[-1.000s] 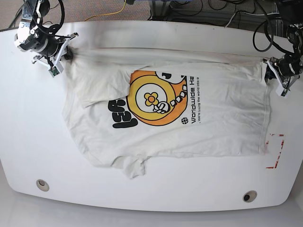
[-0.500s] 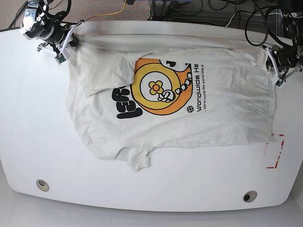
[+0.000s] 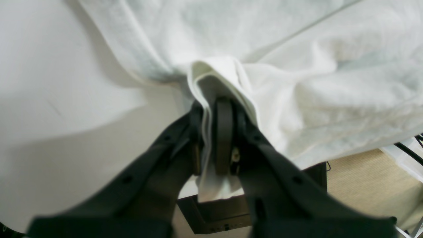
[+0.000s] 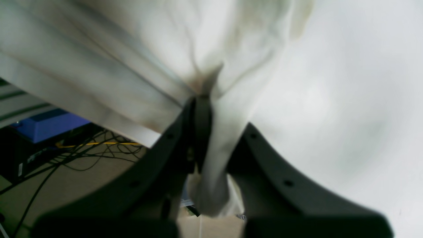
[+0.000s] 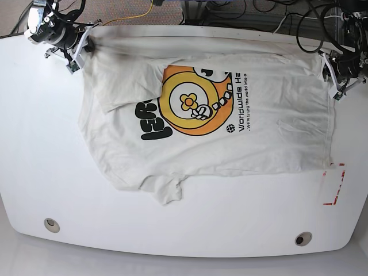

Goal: Layout the t-shirt on the table in an organized manner, then fold the t-shirt properly
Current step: 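Pull the shoulder edges with both grippers away from the hem, then move both grippers to the hem corners and grasp the hem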

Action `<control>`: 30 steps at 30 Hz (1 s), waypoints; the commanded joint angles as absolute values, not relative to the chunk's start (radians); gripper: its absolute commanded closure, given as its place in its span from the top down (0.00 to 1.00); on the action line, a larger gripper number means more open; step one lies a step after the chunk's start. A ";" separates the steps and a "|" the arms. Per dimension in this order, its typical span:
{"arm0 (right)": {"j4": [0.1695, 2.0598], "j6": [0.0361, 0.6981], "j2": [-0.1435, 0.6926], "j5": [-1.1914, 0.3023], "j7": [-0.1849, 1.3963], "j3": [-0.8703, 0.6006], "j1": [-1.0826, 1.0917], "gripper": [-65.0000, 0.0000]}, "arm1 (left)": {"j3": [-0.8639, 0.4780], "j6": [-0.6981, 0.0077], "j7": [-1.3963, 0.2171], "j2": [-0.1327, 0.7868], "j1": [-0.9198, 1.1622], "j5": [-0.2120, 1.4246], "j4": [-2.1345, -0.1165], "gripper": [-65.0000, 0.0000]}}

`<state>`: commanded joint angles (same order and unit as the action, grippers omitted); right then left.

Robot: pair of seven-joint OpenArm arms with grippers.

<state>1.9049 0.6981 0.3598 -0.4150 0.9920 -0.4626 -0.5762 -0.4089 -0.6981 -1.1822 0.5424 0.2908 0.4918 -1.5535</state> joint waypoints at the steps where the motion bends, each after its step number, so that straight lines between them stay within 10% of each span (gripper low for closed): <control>1: 1.905 0.698 0.360 -0.415 0.992 -0.463 -0.576 0.07 | -0.410 -0.698 -1.188 0.542 0.291 0.492 -1.554 0.22; 12: 1.948 0.698 0.357 -0.420 0.989 -0.463 -0.570 0.86 | -0.452 -0.698 -1.196 0.542 0.286 0.492 -1.630 0.51; 30: 2.002 0.698 0.358 -0.423 0.992 -0.521 -0.483 0.90 | -0.564 -0.698 -1.369 0.545 0.088 0.493 -1.799 0.52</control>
<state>2.0016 0.6981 0.3583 -0.4227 0.9920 -0.5209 -0.4826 -0.5639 -0.6981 -1.3694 0.5455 0.0882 0.4933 -1.7990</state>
